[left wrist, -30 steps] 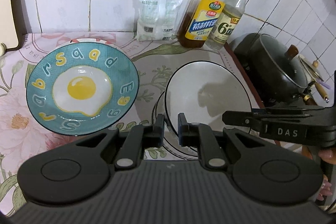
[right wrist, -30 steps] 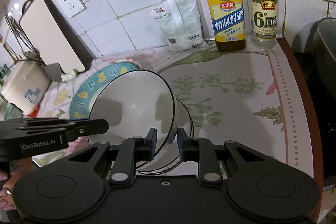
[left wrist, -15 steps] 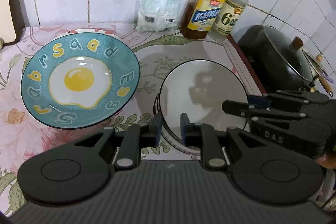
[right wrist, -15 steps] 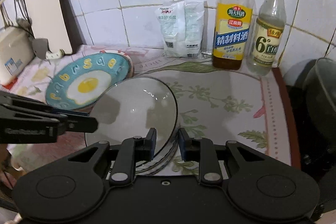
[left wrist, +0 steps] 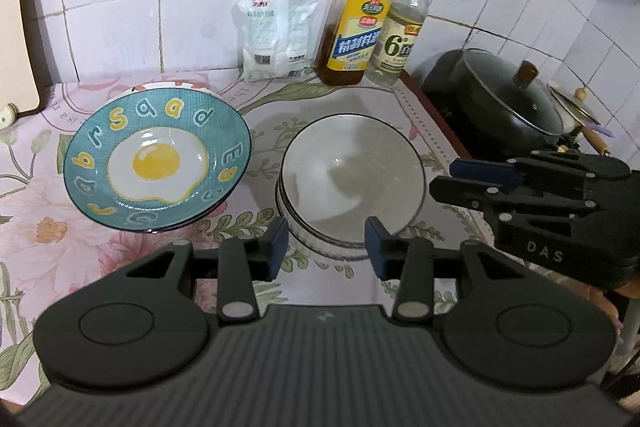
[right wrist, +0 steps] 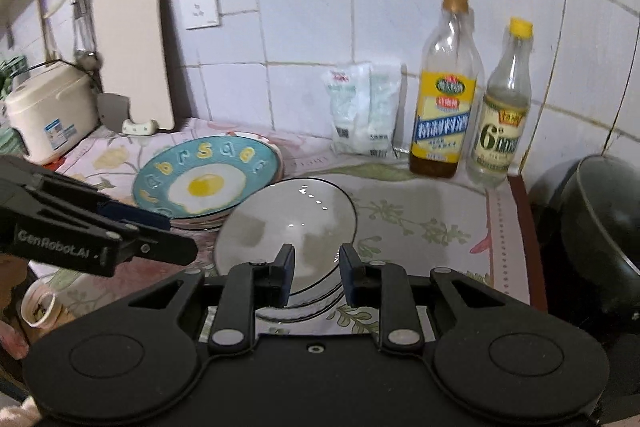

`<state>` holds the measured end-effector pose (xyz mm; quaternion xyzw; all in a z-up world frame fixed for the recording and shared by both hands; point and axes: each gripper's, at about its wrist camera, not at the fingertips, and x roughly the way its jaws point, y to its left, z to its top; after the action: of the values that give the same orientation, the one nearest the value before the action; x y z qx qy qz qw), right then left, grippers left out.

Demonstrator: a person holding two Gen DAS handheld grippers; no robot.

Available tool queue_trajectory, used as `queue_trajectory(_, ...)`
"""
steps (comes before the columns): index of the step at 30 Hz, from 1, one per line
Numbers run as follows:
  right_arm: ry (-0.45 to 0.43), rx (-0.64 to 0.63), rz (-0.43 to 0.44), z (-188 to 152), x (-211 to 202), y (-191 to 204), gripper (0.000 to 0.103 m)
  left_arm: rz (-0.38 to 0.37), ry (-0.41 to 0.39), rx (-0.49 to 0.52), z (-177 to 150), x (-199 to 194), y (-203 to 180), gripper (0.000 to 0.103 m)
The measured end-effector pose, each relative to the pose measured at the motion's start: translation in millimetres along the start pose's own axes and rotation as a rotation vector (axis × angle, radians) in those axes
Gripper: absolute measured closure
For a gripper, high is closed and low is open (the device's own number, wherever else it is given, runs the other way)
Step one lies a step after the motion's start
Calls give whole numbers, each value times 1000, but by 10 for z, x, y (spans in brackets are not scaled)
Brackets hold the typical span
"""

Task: Organize plates and bowls
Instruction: 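Open both grippers and pull them back from the three-bowl stack, then move both grippers to the bowl stack rim and close them on it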

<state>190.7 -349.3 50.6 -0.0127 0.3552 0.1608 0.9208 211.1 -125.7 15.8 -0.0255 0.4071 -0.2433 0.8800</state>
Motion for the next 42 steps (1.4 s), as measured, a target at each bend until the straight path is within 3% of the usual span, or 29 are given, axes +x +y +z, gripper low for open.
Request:
queue_trajectory(7,-27,-41,32,-131,-274,182,71,-14,-9,30,-143,-204,-71,61)
queue_trajectory(11,-39,-66,25,-228,-369,267,58,-22,-21,51,-208,-297,-105,60)
queue_trajectory(18,-81,-89,3,-425,-445,341,45,-18,-47,93,-360,-372,-153,58)
queue_trajectory(31,-101,-64,51,-779,-184,316,40,-12,-65,107,-581,-142,-69,55)
queue_trajectory(42,-48,-22,32,-978,267,186,34,-77,-133,74,-656,93,215,43)
